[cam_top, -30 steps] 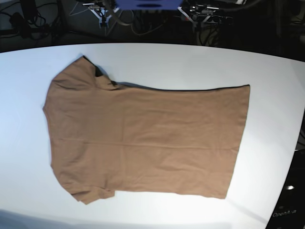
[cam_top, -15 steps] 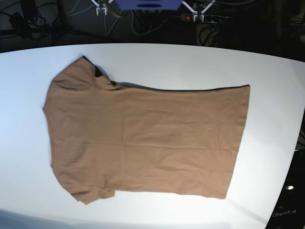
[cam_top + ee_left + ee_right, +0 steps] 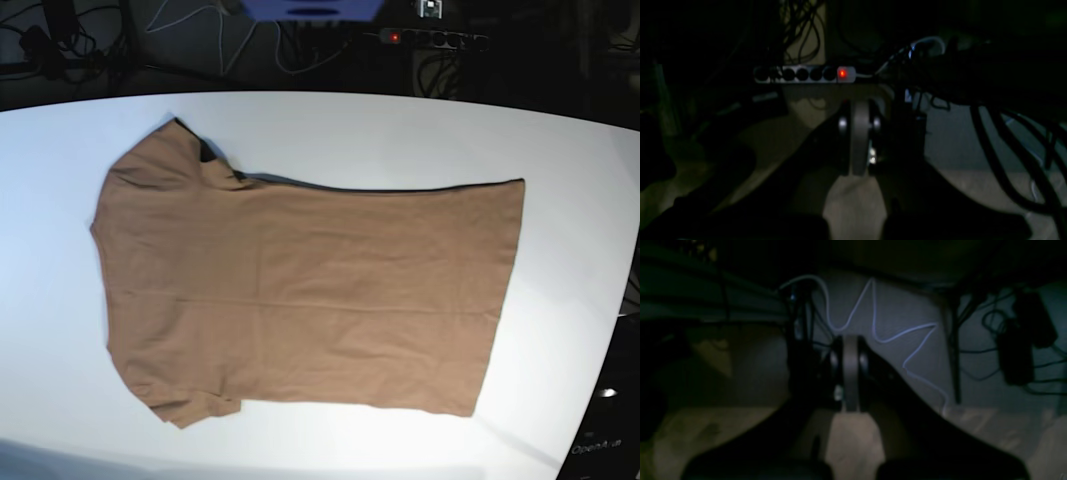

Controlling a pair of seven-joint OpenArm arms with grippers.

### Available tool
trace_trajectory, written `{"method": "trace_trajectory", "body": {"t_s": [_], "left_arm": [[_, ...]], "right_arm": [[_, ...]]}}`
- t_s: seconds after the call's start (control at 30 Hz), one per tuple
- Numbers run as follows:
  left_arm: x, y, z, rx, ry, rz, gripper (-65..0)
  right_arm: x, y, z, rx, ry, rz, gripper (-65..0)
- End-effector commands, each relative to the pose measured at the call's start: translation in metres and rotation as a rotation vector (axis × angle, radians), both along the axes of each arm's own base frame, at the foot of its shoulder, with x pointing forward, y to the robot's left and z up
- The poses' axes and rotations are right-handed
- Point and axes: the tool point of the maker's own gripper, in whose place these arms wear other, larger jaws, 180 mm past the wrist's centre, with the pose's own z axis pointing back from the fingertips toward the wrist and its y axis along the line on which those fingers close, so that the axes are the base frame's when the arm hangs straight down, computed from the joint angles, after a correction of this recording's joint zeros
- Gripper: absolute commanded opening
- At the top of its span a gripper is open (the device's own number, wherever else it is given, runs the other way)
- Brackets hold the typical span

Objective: Fold the T-shirt properly

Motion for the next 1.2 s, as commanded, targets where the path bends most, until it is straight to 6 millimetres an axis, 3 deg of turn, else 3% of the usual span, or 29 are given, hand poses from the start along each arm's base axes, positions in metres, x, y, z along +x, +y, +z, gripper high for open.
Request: {"method": "trace_trajectory", "body": {"t_s": [0.0, 0.23, 0.43, 0.53, 0.73, 0.93, 1.17], "left_arm": [[-0.009, 0.002, 0.006, 0.004, -0.024, -0.004, -63.9], [-0.035, 0.013, 0.045, 0.025, -0.217, -0.018, -63.9], [-0.055, 0.012, 0.083, 0.025, -0.369, -0.024, -63.9], [-0.067, 0.012, 0.086, 0.024, -0.350, -0.025, -63.9], [-0.070, 0.013, 0.087, 0.027, -0.348, -0.021, -63.9], [-0.071, 0.023, 0.095, 0.044, -0.376, -0.026, -63.9], [-0.046, 0.020, 0.149, 0.024, -0.603, -0.043, -63.9]], "right_arm": [[-0.013, -0.005, 0.006, -0.011, -0.002, 0.001, -65.0], [-0.017, -0.011, 0.031, -0.021, -0.140, 0.018, -65.0], [-0.028, -0.020, 0.070, -0.038, -0.311, 0.047, -65.0], [-0.035, -0.021, 0.071, -0.040, -0.293, 0.047, -65.0], [-0.038, -0.023, 0.073, -0.042, -0.291, 0.049, -65.0], [-0.032, -0.042, 0.079, -0.080, -0.322, 0.070, -65.0], [-0.022, -0.042, 0.110, -0.083, -0.455, 0.125, -64.9]]}}
